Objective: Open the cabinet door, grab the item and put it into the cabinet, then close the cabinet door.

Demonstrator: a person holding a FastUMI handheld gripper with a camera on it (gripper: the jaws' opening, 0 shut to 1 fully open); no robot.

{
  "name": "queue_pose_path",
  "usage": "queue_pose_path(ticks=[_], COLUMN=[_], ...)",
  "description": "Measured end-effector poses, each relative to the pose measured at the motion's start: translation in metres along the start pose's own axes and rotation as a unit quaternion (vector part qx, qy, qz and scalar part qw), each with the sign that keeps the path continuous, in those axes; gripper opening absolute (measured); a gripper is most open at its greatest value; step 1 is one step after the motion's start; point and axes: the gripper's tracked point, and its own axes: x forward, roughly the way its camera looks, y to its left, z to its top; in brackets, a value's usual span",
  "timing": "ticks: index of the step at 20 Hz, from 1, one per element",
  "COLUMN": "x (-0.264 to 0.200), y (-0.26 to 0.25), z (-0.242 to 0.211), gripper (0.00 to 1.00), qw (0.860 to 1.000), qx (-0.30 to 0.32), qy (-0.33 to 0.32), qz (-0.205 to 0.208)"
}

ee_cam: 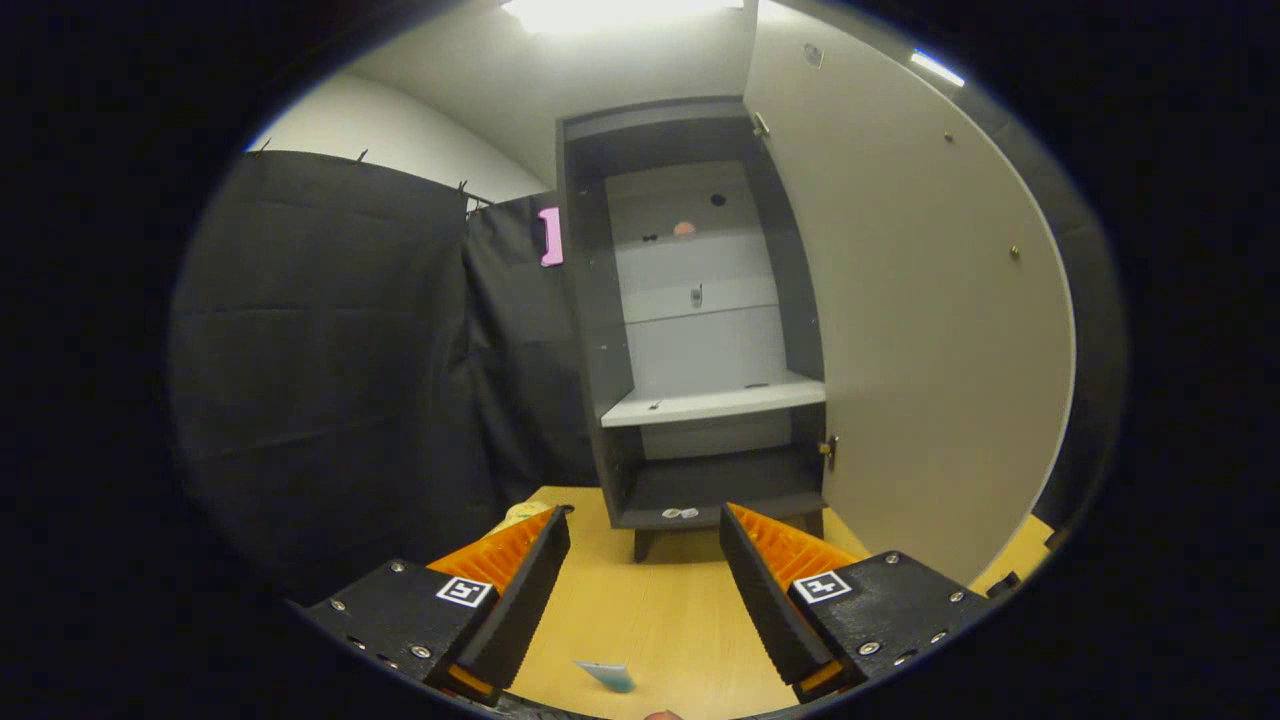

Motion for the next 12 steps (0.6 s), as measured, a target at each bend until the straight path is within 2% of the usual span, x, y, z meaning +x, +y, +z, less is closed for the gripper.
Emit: queue_pose_path(ticks=[3,8,12], x=[0.008,0.016,0.022], y=[0.019,0.039,0.039], z=[-0.051,-0.126,-0.175], gripper=[0.93,0.94,0.94], qw=[0.999,0.994,0.989], qx=[-0.011,-0.034,-0.04], qy=[0.034,0.093,0.141], qz=[0.026,0.042,0.019])
